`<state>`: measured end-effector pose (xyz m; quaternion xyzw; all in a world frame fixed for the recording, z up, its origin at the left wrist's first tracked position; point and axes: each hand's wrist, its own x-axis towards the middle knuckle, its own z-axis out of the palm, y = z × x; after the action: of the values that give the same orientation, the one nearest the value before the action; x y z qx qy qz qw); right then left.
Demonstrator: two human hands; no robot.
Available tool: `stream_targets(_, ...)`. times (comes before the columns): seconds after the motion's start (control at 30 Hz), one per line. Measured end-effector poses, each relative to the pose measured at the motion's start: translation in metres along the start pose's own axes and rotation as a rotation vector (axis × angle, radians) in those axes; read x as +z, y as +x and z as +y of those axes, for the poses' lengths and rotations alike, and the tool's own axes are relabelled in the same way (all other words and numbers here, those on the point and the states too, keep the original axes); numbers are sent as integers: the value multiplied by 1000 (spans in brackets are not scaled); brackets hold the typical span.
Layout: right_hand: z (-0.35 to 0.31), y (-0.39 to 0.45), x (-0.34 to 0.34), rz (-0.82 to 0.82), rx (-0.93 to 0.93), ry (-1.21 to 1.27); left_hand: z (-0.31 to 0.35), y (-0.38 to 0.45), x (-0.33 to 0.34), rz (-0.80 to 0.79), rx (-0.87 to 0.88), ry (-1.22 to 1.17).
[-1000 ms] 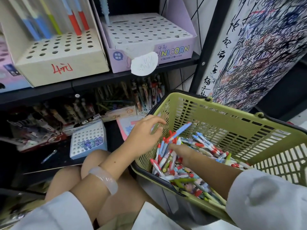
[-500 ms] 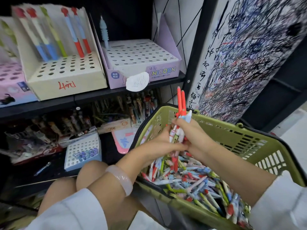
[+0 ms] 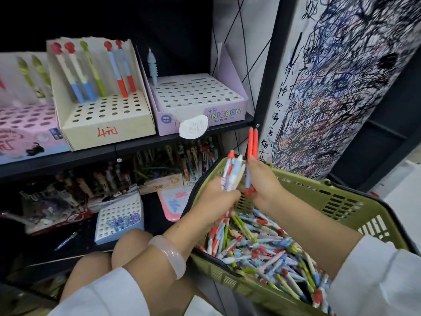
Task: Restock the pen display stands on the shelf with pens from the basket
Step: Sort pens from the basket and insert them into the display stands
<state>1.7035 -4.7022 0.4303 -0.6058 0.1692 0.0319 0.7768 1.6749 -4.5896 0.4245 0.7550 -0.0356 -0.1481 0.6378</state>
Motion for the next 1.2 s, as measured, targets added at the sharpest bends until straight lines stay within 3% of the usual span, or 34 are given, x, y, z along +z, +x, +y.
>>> stream_targets(0.1,-18,-2,-16,-28,-162,-208,8,-2,-27,69,-87,-193)
stream_targets(0.2,-42,-8,-28,-331,-416,-575,18,-5,-66,45,-154,-369)
stream_targets(0.33,-67,-19,-11,-640,-915,-1343,33,-17,-104,-91,-294,-515)
stream_targets(0.43,-76,-21,10,-628,-1524,-1795,40,-26,-112,-186,-351,-535)
stream_targets(0.57,-85,-23,43,-660,-1811,-1873,37,-40,-115,-392,-334,-564)
stream_targets(0.63,-89,-25,60,-693,-1832,-1878,36,-46,-120,-408,-298,-612)
stream_targets(0.8,-101,-33,104,-632,-1759,-1754,42,-56,-141,-189,-69,-651)
stream_targets(0.9,-100,-34,131,-481,-1734,-1634,49,-62,-158,-93,41,-665)
stream_targets(1.03,-106,-32,163,-285,-1566,-1357,56,-69,-184,90,147,-582)
stream_targets(1.1,-105,-32,178,-308,-1304,-1068,60,-70,-198,216,205,-553)
stream_targets(1.2,-89,-37,200,-384,-670,-678,67,-69,-214,351,229,-558)
